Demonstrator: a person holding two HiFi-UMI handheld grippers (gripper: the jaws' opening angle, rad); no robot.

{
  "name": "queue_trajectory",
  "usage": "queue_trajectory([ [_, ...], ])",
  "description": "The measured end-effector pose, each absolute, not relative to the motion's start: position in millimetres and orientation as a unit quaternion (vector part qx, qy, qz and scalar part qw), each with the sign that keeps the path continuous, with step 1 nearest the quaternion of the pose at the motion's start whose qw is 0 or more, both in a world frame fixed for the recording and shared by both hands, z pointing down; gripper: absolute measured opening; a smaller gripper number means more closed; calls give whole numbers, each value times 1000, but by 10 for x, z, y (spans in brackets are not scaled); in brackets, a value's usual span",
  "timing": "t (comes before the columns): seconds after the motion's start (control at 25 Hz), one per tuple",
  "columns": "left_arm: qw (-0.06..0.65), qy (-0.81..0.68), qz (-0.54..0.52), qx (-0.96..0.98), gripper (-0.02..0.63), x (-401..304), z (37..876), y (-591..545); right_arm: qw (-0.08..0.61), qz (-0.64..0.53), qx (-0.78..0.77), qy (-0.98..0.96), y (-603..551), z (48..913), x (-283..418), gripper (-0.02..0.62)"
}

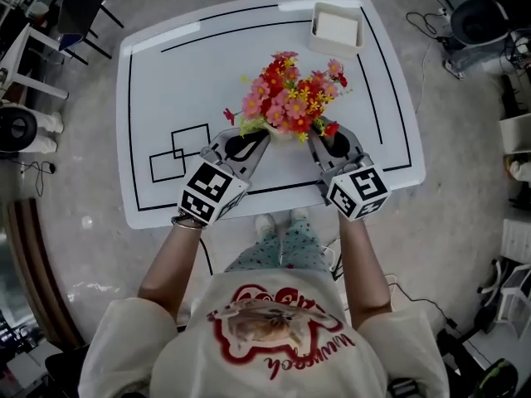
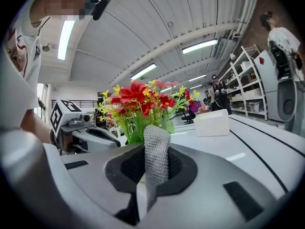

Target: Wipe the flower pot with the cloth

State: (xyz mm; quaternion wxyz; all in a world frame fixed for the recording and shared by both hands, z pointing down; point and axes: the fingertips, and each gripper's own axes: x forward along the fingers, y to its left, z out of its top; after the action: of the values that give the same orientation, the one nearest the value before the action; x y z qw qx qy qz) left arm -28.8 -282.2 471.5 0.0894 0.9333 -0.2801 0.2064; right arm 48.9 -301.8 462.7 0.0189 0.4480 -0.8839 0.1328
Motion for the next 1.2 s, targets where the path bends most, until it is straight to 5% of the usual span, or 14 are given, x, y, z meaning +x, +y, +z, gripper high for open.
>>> queue_trajectory([
  [0.92, 110, -344, 158, 919, 2, -838, 4630, -2259, 41, 106, 456, -883, -2685, 4586, -140, 26],
  [1.2, 114, -362, 152, 913, 2, -1028, 4636, -2219, 3, 112, 515, -850, -2647, 4446, -490, 26],
])
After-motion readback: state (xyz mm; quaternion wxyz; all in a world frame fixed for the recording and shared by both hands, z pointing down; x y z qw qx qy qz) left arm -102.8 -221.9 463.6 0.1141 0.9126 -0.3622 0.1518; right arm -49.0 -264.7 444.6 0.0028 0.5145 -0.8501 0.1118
